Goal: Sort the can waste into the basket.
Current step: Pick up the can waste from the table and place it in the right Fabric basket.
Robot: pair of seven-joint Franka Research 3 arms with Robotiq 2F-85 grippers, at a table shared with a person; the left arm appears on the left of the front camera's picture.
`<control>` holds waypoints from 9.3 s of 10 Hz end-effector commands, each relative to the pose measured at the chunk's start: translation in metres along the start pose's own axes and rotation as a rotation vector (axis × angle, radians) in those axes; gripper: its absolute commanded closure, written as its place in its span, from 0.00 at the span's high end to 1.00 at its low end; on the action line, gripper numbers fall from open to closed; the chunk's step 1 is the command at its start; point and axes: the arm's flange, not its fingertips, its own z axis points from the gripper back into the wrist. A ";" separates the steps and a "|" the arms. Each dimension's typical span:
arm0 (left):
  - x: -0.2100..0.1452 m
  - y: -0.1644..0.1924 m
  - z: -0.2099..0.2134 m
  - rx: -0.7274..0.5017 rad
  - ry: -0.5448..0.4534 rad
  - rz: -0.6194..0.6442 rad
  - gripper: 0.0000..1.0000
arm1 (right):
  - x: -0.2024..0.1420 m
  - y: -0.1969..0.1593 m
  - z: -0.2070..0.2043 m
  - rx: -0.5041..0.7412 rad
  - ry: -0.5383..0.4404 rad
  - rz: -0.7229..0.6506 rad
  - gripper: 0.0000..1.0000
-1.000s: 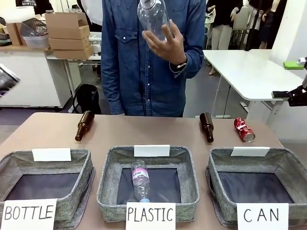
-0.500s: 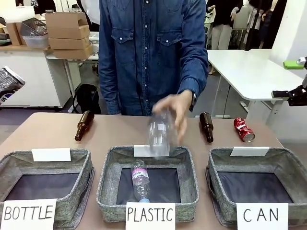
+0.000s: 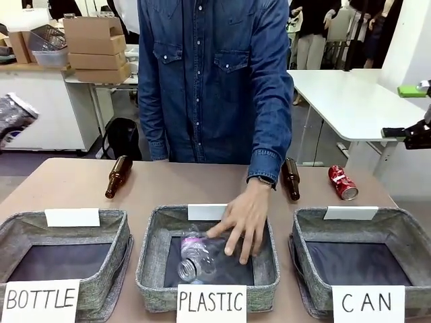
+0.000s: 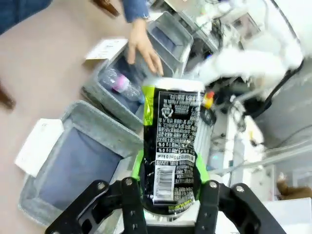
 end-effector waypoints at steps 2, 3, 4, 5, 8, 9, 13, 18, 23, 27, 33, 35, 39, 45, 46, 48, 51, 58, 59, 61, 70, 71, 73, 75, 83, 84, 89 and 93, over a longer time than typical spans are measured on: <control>0.086 -0.029 -0.096 0.025 0.208 -0.276 0.44 | 0.001 0.000 0.000 0.012 0.000 0.029 1.00; 0.098 -0.027 -0.106 0.021 0.248 -0.281 0.44 | 0.001 0.000 0.000 0.012 0.000 0.029 1.00; 0.100 -0.022 -0.104 0.025 0.267 -0.269 0.44 | 0.001 0.000 0.000 0.012 0.000 0.029 1.00; 0.090 -0.021 -0.090 0.021 0.276 -0.264 0.44 | 0.001 0.000 0.000 0.012 0.000 0.029 1.00; 0.040 -0.037 -0.045 0.124 0.209 -0.218 0.44 | 0.001 0.000 0.000 0.012 0.000 0.029 1.00; 0.036 -0.040 -0.045 0.124 0.196 -0.222 0.44 | 0.001 0.000 0.000 0.012 0.000 0.029 1.00; 0.102 -0.037 -0.110 0.169 0.164 -0.198 0.44 | -0.012 0.013 0.020 -0.035 0.047 0.009 1.00; 0.282 -0.054 -0.361 -0.054 0.320 -0.598 0.44 | -0.111 0.035 0.188 -0.365 -0.154 -0.072 1.00; 0.292 -0.064 -0.584 -0.171 0.493 -0.682 0.44 | -0.101 0.039 0.169 -0.332 -0.135 -0.038 1.00; 0.273 -0.062 -0.601 -0.087 0.523 -0.721 0.44 | -0.101 0.039 0.169 -0.332 -0.135 -0.038 1.00; 0.270 -0.062 -0.601 -0.080 0.518 -0.780 1.00 | -0.101 0.039 0.169 -0.332 -0.135 -0.038 1.00; 0.270 -0.060 -0.595 -0.078 0.510 -0.769 1.00 | -0.101 0.039 0.169 -0.332 -0.135 -0.038 1.00; 0.260 -0.090 -0.529 -0.125 0.636 -0.620 1.00 | -0.101 0.039 0.169 -0.332 -0.135 -0.038 1.00; 0.170 -0.113 -0.298 0.059 0.498 -0.433 1.00 | -0.024 0.053 0.076 -0.232 0.108 -0.067 1.00; 0.157 -0.093 -0.250 0.100 0.411 -0.281 1.00 | -0.014 0.055 0.049 -0.261 0.163 -0.066 1.00; 0.111 -0.070 -0.156 0.179 0.180 -0.032 1.00 | 0.000 0.058 -0.002 -0.246 0.258 -0.021 1.00; 0.017 -0.012 -0.021 0.155 -0.231 0.406 1.00 | -0.019 0.049 0.032 -0.249 0.193 -0.046 1.00; -0.051 0.016 0.019 0.109 -0.286 0.497 1.00 | -0.019 0.049 0.032 -0.249 0.193 -0.046 1.00; -0.055 0.015 0.030 0.101 -0.246 0.511 1.00 | -0.019 0.049 0.032 -0.249 0.193 -0.046 1.00; -0.111 -0.027 0.102 0.290 -0.351 0.666 1.00 | -0.019 0.049 0.032 -0.249 0.193 -0.046 1.00; -0.145 -0.045 0.121 0.323 -0.411 0.673 1.00 | -0.019 0.049 0.032 -0.249 0.193 -0.046 1.00; -0.145 -0.045 0.121 0.316 -0.408 0.671 1.00 | -0.019 0.049 0.032 -0.249 0.193 -0.046 1.00; -0.085 -0.045 0.064 0.261 -0.388 0.545 1.00 | -0.019 0.049 0.032 -0.249 0.193 -0.046 1.00; -0.025 -0.025 -0.008 0.247 -0.374 0.478 1.00 | -0.019 0.049 0.032 -0.249 0.193 -0.046 1.00; 0.030 -0.004 -0.147 0.098 -0.223 0.459 1.00 | -0.029 0.050 0.045 -0.474 0.182 0.109 1.00; 0.030 -0.004 -0.147 0.098 -0.223 0.459 1.00 | -0.002 0.046 0.023 -0.585 0.239 0.174 1.00; 0.030 -0.004 -0.147 0.098 -0.223 0.459 1.00 | 0.132 -0.046 -0.011 -0.887 0.223 0.144 1.00; 0.030 -0.004 -0.147 0.098 -0.223 0.459 1.00 | 0.123 -0.046 0.015 -0.793 0.160 0.130 1.00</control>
